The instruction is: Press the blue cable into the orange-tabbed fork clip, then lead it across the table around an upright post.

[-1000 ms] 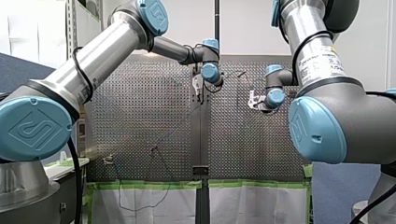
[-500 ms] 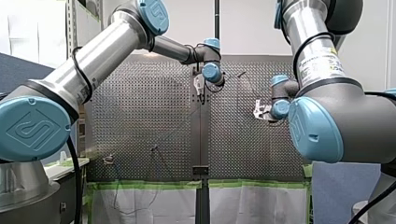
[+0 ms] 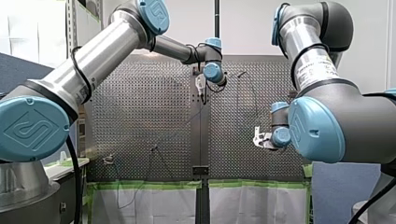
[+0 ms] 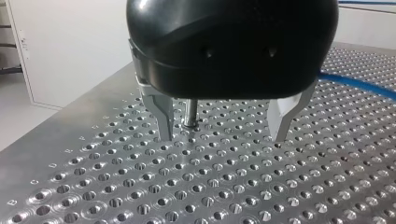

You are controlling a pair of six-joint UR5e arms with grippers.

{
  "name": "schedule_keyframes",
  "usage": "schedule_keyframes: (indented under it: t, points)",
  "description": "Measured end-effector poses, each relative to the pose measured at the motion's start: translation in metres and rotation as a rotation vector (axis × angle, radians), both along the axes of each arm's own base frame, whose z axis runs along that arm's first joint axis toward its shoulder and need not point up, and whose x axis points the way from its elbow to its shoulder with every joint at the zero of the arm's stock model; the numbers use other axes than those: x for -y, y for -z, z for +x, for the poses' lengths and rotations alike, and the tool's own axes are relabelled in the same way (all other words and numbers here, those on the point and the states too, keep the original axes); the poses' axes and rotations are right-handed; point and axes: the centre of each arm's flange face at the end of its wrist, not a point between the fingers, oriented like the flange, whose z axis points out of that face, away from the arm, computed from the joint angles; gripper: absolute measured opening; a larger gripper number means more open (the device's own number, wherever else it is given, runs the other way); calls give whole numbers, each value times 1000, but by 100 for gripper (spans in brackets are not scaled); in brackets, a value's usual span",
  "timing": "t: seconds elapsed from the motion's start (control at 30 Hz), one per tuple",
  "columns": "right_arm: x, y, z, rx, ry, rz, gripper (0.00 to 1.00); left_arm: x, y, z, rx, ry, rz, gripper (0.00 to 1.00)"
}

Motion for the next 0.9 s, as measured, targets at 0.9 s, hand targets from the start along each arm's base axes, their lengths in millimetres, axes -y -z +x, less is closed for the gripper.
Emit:
schedule_keyframes:
  t: [0.9]
  points:
    - [8,142,-49,-1,150,7,0,10,7,-24,-42,6,100,100]
